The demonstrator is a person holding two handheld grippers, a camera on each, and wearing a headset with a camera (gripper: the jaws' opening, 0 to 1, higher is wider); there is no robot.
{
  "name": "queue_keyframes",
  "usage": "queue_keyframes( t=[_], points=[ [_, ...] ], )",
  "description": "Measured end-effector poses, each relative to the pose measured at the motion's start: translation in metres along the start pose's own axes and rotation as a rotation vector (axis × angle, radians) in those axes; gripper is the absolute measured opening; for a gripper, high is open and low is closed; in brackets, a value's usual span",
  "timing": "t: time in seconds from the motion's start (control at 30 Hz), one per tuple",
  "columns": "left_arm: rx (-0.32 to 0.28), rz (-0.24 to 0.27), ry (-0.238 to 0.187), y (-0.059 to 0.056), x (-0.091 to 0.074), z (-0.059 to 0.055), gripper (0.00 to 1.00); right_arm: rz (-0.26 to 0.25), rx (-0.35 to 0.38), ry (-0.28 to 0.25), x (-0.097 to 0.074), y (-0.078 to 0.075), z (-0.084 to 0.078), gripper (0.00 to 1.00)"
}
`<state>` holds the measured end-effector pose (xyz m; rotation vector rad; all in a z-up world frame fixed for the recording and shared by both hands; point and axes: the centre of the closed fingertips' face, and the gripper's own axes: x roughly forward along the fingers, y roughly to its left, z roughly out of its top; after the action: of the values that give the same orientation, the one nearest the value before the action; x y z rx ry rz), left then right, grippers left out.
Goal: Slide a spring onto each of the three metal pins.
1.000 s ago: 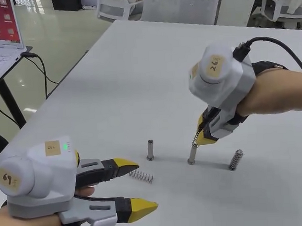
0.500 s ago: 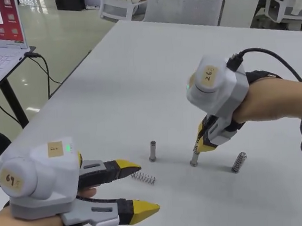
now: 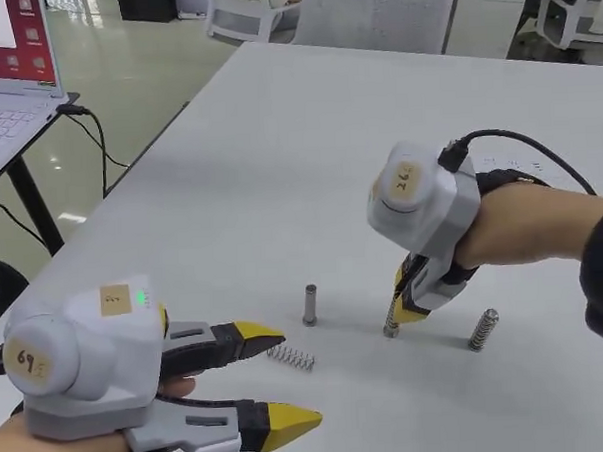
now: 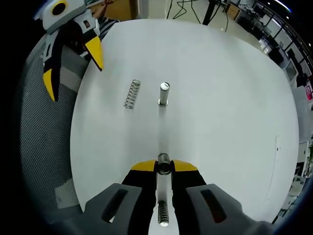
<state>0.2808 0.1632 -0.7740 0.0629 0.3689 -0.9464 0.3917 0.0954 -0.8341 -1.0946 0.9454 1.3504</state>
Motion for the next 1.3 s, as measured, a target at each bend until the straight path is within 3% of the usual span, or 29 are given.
queue_keyframes(
  t=[0.53, 0.77, 0.87, 1.03, 1.17, 1.3],
  points=[
    [-0.004, 0.008, 0.000, 0.002, 0.000, -0.001, 0.43, 0.014, -0.004, 0.005, 0.009, 0.004, -0.002, 0.08],
    [-0.005, 0.012, -0.001, 0.002, -0.001, -0.002, 0.43, -0.001, -0.004, -0.005, 0.002, 0.005, 0.000, 0.17],
    [-0.007, 0.017, -0.001, 0.004, -0.002, -0.002, 0.43, -0.024, 0.000, -0.026, -0.009, 0.004, 0.005, 0.20],
    [-0.006, 0.028, -0.003, 0.007, -0.005, -0.002, 0.43, -0.062, 0.005, -0.110, -0.027, 0.005, 0.030, 0.21],
    [-0.004, 0.035, -0.004, 0.008, -0.007, -0.001, 0.43, -0.029, 0.016, -0.166, -0.032, 0.021, 0.050, 0.19],
    [-0.003, 0.041, -0.003, 0.009, -0.009, -0.001, 0.43, 0.024, 0.018, -0.188, -0.022, 0.040, 0.066, 0.18]
  ],
)
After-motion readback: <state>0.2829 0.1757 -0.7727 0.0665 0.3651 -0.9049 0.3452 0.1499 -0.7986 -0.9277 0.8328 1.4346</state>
